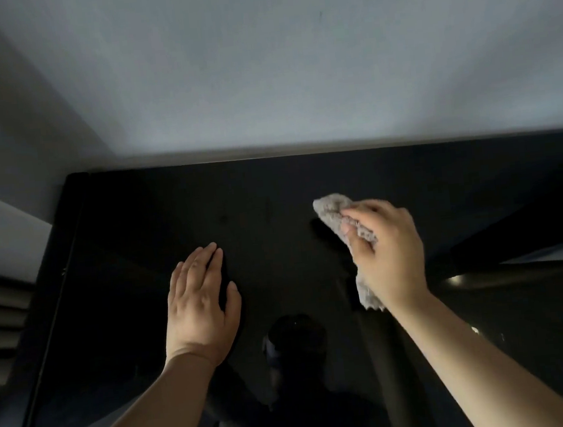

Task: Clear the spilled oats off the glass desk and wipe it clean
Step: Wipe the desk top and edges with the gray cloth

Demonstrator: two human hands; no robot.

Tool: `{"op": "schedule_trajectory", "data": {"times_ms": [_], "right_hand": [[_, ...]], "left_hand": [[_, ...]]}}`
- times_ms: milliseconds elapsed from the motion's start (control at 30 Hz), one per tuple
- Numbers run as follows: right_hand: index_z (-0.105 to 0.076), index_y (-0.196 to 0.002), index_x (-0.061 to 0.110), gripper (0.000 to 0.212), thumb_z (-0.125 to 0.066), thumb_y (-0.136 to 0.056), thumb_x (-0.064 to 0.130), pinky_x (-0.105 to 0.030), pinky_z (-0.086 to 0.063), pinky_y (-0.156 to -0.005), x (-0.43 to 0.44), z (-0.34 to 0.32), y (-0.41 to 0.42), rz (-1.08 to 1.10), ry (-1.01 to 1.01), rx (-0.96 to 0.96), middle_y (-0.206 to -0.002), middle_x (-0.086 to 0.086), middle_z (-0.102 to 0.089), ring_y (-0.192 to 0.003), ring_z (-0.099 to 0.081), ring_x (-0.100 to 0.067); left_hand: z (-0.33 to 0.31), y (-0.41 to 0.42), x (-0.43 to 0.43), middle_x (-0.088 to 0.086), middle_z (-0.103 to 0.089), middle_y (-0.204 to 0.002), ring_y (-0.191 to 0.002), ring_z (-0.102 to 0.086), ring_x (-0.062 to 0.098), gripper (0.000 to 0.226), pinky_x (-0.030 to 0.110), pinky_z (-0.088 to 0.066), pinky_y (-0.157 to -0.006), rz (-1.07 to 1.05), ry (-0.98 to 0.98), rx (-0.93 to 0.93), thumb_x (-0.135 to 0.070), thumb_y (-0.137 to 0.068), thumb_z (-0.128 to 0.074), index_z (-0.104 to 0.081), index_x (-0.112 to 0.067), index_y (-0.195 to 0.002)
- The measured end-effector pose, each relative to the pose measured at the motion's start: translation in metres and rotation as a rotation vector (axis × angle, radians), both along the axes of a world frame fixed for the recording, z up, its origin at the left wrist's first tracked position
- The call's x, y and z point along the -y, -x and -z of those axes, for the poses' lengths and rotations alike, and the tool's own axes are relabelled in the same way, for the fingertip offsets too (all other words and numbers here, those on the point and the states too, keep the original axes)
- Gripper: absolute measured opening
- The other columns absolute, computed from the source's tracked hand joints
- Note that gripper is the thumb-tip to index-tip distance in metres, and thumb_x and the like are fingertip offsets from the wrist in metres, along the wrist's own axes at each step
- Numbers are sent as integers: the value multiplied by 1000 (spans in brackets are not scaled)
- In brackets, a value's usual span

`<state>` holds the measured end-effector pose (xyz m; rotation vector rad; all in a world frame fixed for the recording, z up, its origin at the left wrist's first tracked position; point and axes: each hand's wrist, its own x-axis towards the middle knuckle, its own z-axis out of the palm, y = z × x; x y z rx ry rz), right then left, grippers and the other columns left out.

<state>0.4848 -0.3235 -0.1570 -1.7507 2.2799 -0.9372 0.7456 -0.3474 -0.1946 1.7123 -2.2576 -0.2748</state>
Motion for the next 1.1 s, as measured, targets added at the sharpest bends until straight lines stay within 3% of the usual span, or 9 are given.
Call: {"op": "schedule_trajectory", "data": {"times_ms": [67, 133, 300, 467, 567, 767, 867, 967, 1100], "right_hand": [[-70, -109, 21, 22, -67, -87, 21, -36, -51, -71, 18, 14, -3, 103, -49, -17, -113, 5, -65, -96, -54, -22], [-70, -107, 19, 23, -69, -85, 18, -34, -50, -72, 17, 27, -19, 122, -30, -1, -113, 3, -66, -93, -56, -25], [-69, -107, 26, 24, -68, -85, 18, -26, -48, -80, -57, 23, -63, -21, -48, 86, -114, 13, -64, -93, -56, -12], [-73, -98, 32, 21, -59, -85, 39, -20, -47, -84, -108, -2, -75, -203, -86, 263, -104, 22, -67, -95, -60, -3], [-73, -100, 25, 19, -60, -87, 31, -26, -46, -87, -75, -5, -43, -71, 32, 152, -107, 14, -67, -96, -61, -12], [-71, -102, 22, 18, -68, -85, 17, -30, -47, -65, -23, 28, -50, 146, 5, -15, -105, 7, -69, -87, -59, -20], [-69, -101, 27, 21, -68, -84, 15, -30, -48, -72, -72, 26, -74, 34, -31, 22, -107, 11, -64, -87, -56, -14], [-70, -97, 32, 14, -66, -85, 26, -26, -48, -73, -123, 14, -86, -106, -110, 66, -104, 18, -64, -85, -57, -7], [-71, -91, 30, 15, -58, -84, 35, -32, -51, -79, -119, -8, -69, -110, -59, 232, -97, 18, -68, -90, -64, -9]], "left_hand": [[1, 0, 0, 6, -44, -146, -139, -32, 21, 59, 42, -21, -118, -2, 0, -2, -38, -92, -33, -49, -5, -138], [2, -1, 0, 6, -43, -146, -140, -32, 21, 59, 42, -21, -118, -1, 2, -8, -38, -91, -33, -48, -6, -138], [3, -1, 0, 6, -42, -147, -140, -31, 22, 55, 41, -19, -119, 8, 6, -8, -33, -92, -39, -48, -5, -138], [1, 0, 0, 8, -44, -145, -138, -34, 23, 51, 41, -20, -119, 7, 22, -36, -29, -92, -43, -50, -4, -136], [3, 0, 0, 7, -42, -147, -140, -31, 22, 48, 40, -16, -120, 5, 14, -31, -26, -95, -49, -47, -5, -138], [4, 0, 1, 7, -41, -148, -141, -29, 22, 49, 39, -15, -120, 1, 14, -34, -27, -95, -46, -46, -5, -139], [2, -1, 1, 6, -39, -148, -142, -28, 20, 50, 38, -13, -121, 2, 1, -38, -26, -95, -48, -45, -6, -140], [1, -1, 0, 6, -39, -148, -141, -28, 20, 50, 38, -13, -121, 1, -3, -38, -26, -95, -48, -45, -6, -140], [0, 0, 0, 6, -39, -148, -141, -28, 21, 50, 39, -13, -121, -2, -5, -48, -26, -95, -48, -46, -6, -140]]}}
